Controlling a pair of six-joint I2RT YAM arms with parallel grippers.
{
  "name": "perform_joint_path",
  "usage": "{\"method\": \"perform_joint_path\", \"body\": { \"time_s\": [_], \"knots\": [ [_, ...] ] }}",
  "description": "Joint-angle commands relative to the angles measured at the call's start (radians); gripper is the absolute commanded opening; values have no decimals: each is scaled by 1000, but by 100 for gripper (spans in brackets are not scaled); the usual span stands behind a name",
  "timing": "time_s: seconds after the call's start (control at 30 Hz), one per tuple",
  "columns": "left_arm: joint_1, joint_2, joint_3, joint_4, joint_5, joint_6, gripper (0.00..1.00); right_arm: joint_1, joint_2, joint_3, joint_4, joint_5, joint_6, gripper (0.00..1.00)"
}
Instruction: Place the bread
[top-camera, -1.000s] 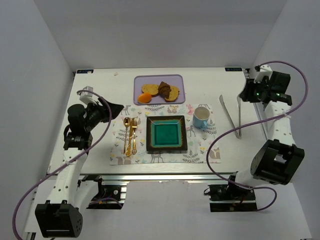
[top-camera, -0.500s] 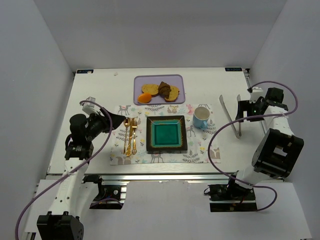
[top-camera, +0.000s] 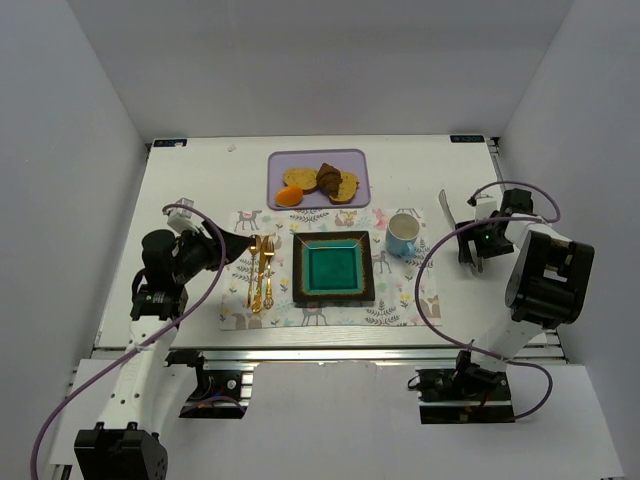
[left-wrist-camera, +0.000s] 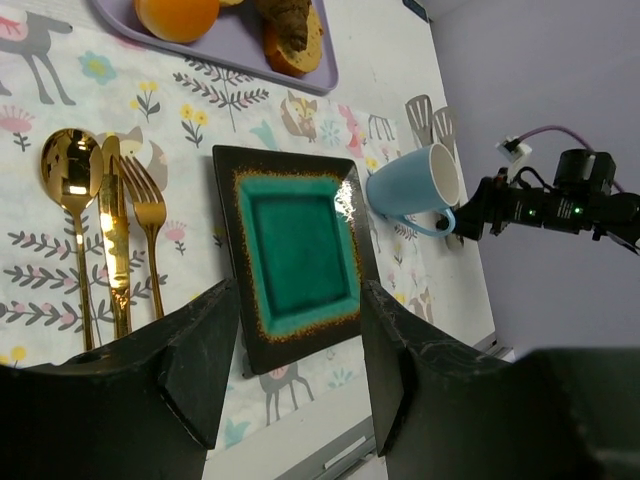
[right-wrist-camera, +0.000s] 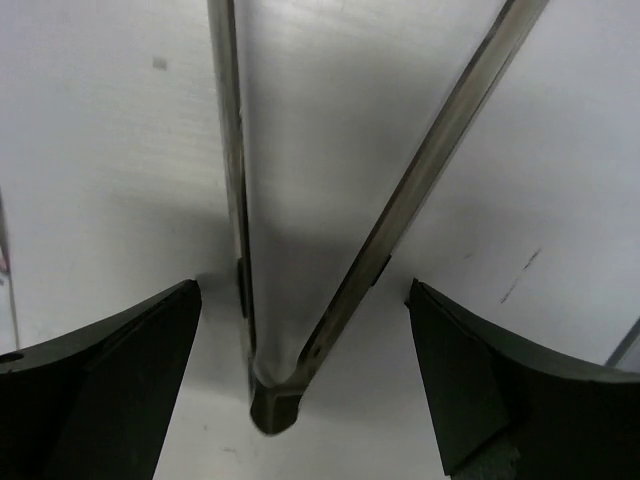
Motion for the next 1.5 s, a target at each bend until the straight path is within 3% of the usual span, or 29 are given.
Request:
{"method": "perform_joint_path", "body": {
  "time_s": [0.0, 0.33, 0.43, 0.57, 0.67, 0.83, 0.9, 1.07, 1.13, 1.17, 1.27, 1.47],
  "knots": [
    [2, -4, -12, -10, 17, 4, 61, 8, 42, 59, 65, 23, 18, 89],
    [2, 24, 17, -21, 10, 0, 61, 37, 146, 142, 101, 15, 66, 84],
    [2, 26, 17, -21, 8, -2, 61, 39, 149, 142, 89, -2, 63, 73],
    [2, 18, 16, -29, 2, 0, 61, 37, 140, 128, 67, -16, 46, 44],
    [2, 15, 14, -30, 3, 1, 61, 37, 116, 122, 52, -40, 56, 29],
    [2, 16, 25, -38, 7, 4, 61, 39, 28, 206, 24, -129, 131, 13],
    [2, 21, 30, -35, 8, 4, 61, 40, -1, 261, -26, -183, 139, 13],
    [2, 35, 45, -26, 14, 1, 61, 69, -15, 463, -137, -486, 72, 20],
    [2, 39, 51, -27, 14, 0, 61, 130, -15, 493, -139, -473, 81, 24],
    [2, 39, 59, -32, 13, 0, 61, 150, -15, 510, -136, -467, 84, 33],
    [2, 38, 69, -50, 5, 0, 60, 235, -13, 536, -110, -441, 99, 45],
    [2, 27, 96, -88, -7, 1, 61, 364, 71, 632, -116, -383, 107, 48]
  ]
}}
